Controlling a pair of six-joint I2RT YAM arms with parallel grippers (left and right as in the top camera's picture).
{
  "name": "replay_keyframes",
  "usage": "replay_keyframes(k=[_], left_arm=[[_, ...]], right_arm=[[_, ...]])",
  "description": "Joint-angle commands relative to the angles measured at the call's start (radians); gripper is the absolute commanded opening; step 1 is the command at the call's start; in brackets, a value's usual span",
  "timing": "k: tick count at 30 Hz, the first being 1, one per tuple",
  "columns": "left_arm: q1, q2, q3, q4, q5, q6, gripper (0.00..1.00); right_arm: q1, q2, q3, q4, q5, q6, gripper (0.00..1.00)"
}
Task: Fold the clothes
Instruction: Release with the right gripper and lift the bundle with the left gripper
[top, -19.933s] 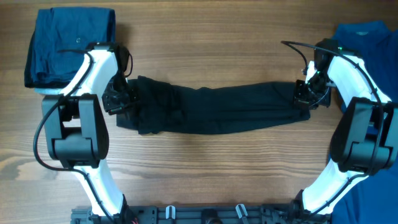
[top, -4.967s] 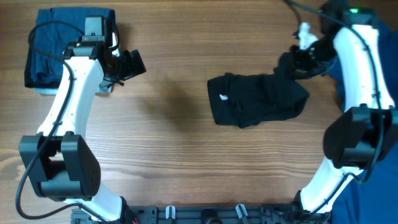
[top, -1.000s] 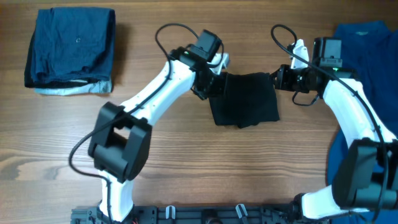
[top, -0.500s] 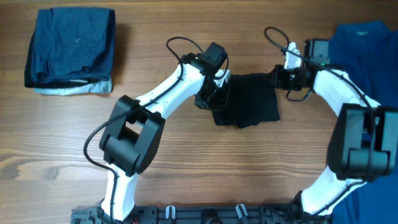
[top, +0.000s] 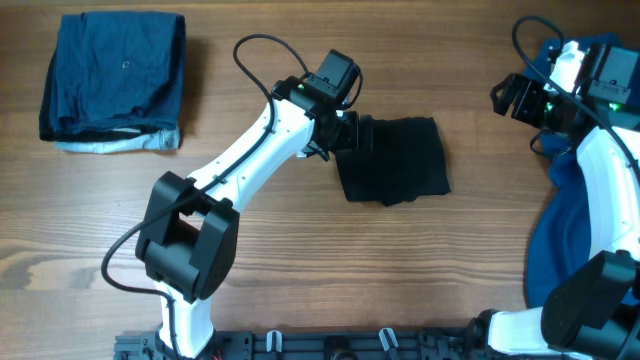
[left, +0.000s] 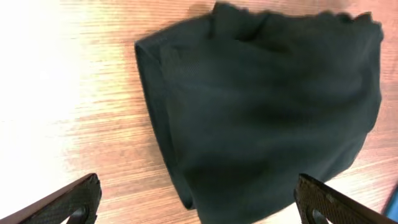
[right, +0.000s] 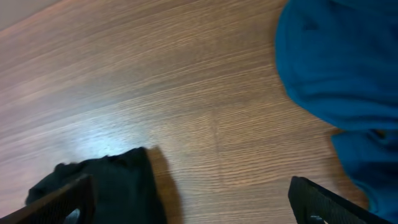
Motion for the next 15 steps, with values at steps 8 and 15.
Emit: replay_keyframes(k=[8, 15], left_arm=[[-0.047, -0.006, -0.003, 0.065, -0.123, -0.172, 0.99], [-0.138, 0.039, -0.003, 0.019, -0.251, -0.204, 1.0]], right_arm=[[0.001, 0.002, 0.002, 0.0, 0.05, -0.002, 0.99], [0.001, 0.002, 0.002, 0.0, 0.05, -0.002, 0.99]])
